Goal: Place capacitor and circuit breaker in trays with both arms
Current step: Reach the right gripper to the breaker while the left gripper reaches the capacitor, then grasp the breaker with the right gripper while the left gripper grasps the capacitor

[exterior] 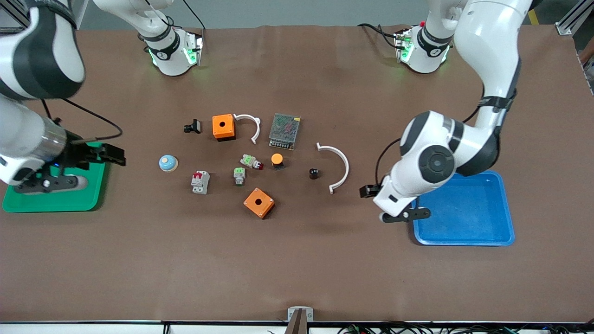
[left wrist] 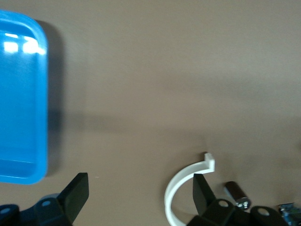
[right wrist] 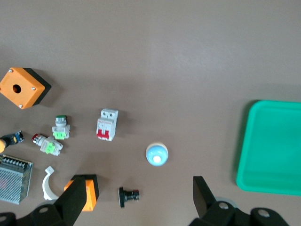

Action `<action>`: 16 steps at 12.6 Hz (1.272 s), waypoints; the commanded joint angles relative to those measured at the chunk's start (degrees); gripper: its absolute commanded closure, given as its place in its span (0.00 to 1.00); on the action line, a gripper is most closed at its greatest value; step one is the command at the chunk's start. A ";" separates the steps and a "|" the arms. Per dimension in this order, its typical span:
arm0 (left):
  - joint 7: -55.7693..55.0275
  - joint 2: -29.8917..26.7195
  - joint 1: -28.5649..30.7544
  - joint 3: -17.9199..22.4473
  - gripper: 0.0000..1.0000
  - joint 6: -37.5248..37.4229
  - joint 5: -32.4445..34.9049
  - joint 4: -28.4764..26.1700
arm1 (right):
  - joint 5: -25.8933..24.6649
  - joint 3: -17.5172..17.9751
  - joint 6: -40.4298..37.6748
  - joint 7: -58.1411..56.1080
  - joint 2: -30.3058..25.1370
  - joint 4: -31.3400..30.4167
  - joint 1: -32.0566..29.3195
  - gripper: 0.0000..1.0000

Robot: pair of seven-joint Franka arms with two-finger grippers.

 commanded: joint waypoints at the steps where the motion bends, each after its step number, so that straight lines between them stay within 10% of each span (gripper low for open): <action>1: -7.84 2.62 -3.11 0.22 0.10 2.67 -0.33 1.41 | 0.63 -0.11 0.82 0.31 2.01 -0.77 2.32 0.00; 12: -38.28 10.63 -14.90 0.48 0.31 12.17 0.02 -1.48 | 0.90 -0.02 40.42 14.81 3.33 -32.40 10.15 0.00; 16: -40.49 11.51 -16.13 0.66 0.37 12.35 0.02 -1.93 | 1.25 0.06 46.35 14.90 7.10 -35.33 10.42 0.00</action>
